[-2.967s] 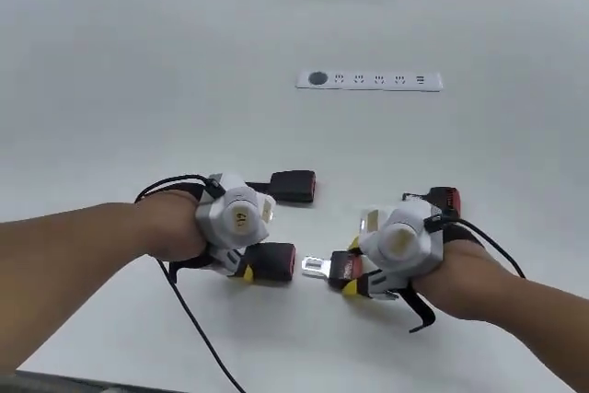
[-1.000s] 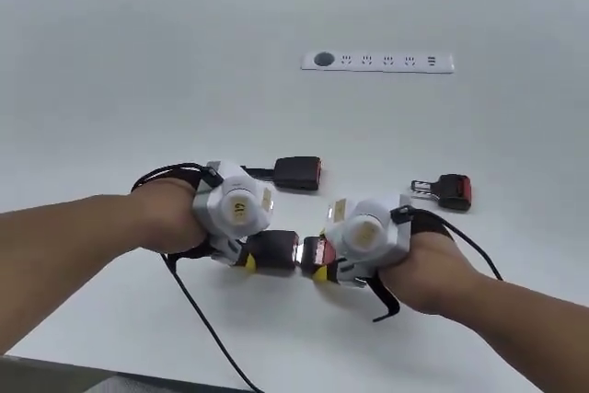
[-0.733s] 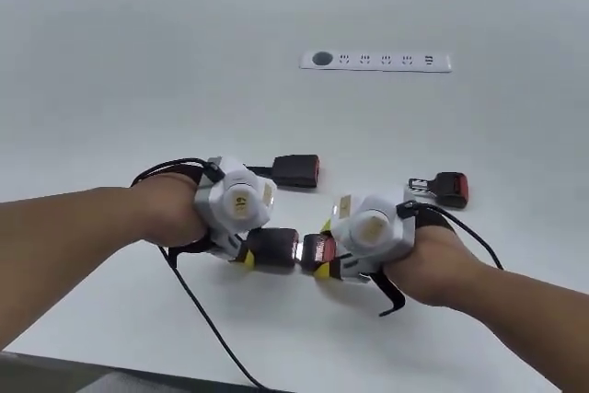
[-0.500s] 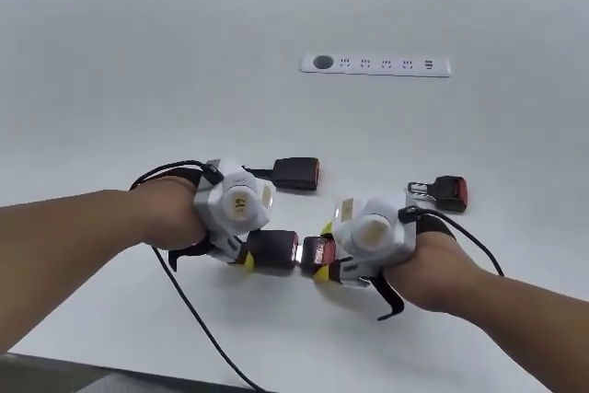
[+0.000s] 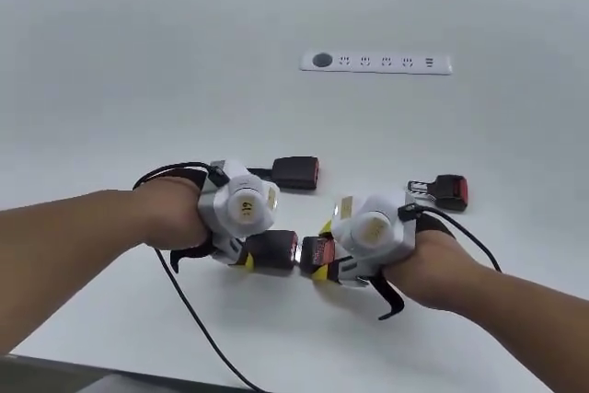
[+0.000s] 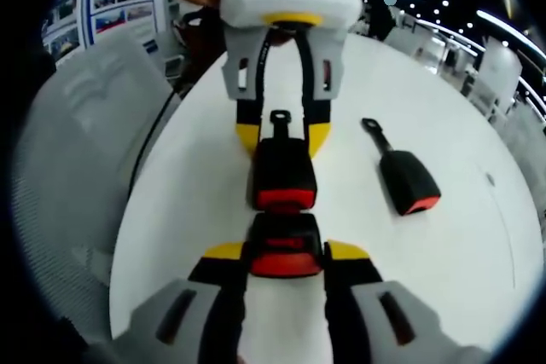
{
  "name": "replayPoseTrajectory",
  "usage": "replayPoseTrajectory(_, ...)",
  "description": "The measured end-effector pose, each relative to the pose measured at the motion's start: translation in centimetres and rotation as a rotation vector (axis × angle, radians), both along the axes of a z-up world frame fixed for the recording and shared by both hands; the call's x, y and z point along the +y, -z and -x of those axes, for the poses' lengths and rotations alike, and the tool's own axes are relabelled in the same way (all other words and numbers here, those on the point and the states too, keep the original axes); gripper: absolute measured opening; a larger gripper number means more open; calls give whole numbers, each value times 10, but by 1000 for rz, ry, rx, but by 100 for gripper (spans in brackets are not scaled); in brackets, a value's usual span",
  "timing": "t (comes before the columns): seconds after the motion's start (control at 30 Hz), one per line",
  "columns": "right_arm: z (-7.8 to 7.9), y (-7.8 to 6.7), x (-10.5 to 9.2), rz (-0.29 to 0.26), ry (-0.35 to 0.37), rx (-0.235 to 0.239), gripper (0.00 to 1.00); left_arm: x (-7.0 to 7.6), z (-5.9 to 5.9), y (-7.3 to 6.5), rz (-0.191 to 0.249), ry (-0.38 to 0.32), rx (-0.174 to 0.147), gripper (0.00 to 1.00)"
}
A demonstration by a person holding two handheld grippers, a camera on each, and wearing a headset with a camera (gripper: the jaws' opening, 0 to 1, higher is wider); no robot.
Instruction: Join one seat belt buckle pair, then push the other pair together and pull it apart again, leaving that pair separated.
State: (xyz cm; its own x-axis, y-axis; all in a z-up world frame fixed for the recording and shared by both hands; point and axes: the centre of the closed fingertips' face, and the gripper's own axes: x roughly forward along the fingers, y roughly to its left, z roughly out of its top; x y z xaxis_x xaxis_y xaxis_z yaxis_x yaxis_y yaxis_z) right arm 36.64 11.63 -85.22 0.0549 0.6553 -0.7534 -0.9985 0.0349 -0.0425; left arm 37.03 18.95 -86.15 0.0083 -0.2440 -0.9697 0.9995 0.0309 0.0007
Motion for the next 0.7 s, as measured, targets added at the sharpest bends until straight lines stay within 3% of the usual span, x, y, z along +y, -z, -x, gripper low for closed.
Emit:
replayPoseTrajectory(0.17, 1, -1, 4, -3, 7, -5, 40, 0, 1, -1, -27, 36, -19, 33)
replayPoseTrajectory(0.27, 5, -5, 5, -5, -1, -7, 38, 3, -2, -6, -30, 26, -41, 36)
replayPoseTrajectory(0.47, 6, -22, 5, -29, 9, -20, 36, 1, -6, -32, 54, -61, -61, 37)
replayPoseTrajectory(0.53, 5, -29, 5, -36, 9, -28, 35, -1, -11, -40, 77, -74, -84, 37)
replayPoseTrajectory(0.7, -4, -42, -1, -44, 16, -47, 34, -7, -23, -50, 110, -96, -107, 37)
